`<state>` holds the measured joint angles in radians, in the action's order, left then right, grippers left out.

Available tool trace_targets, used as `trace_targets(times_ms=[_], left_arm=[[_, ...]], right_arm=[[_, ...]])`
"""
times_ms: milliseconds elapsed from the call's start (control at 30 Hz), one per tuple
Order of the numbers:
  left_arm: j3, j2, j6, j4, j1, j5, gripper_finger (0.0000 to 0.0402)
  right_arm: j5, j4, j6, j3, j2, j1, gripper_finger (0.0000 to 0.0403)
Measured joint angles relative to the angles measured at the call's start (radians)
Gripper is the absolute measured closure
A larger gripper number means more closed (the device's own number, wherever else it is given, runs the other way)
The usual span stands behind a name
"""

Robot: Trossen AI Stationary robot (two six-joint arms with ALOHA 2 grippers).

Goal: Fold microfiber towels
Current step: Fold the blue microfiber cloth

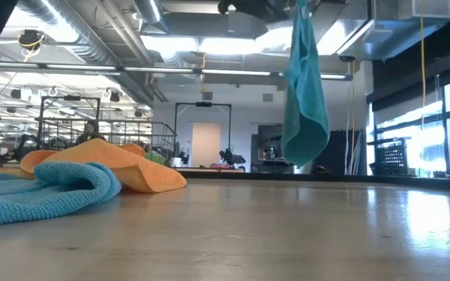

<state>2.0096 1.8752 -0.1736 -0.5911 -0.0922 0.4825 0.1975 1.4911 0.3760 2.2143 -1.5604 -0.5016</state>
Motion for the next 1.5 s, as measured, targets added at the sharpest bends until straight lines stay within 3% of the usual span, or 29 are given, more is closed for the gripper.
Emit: trace_targets(times_ms=[267,533,733,933,1233,1500], left_arm=[[0.0,-0.011,-0.162,0.05,0.079,0.014,0.0244],[0.002,0.021,-0.135,0.099,0.136,0.18,0.024],[0.001,0.063,-0.131,0.098,0.123,0.221,0.0233],[0.001,0.075,-0.178,-0.018,0.119,0.297,0.0233],[-0.002,0.101,-0.273,-0.245,0.105,0.208,0.0233],[0.0,0.103,-0.363,-0.392,0.107,0.206,0.0233]], right_arm=[[-0.066,-0.054,-0.031,0.0,0.0,-0.007,0.0391],[-0.065,-0.071,-0.034,0.0,-0.003,-0.007,0.0391],[-0.017,-0.076,-0.045,0.0,-0.003,-0.007,0.0391],[-0.009,-0.082,-0.043,0.0,-0.003,-0.006,0.0391],[0.043,-0.079,-0.034,0.0,-0.003,-0.006,0.0391],[0.112,-0.065,-0.008,0.0,-0.002,-0.006,0.0391]])
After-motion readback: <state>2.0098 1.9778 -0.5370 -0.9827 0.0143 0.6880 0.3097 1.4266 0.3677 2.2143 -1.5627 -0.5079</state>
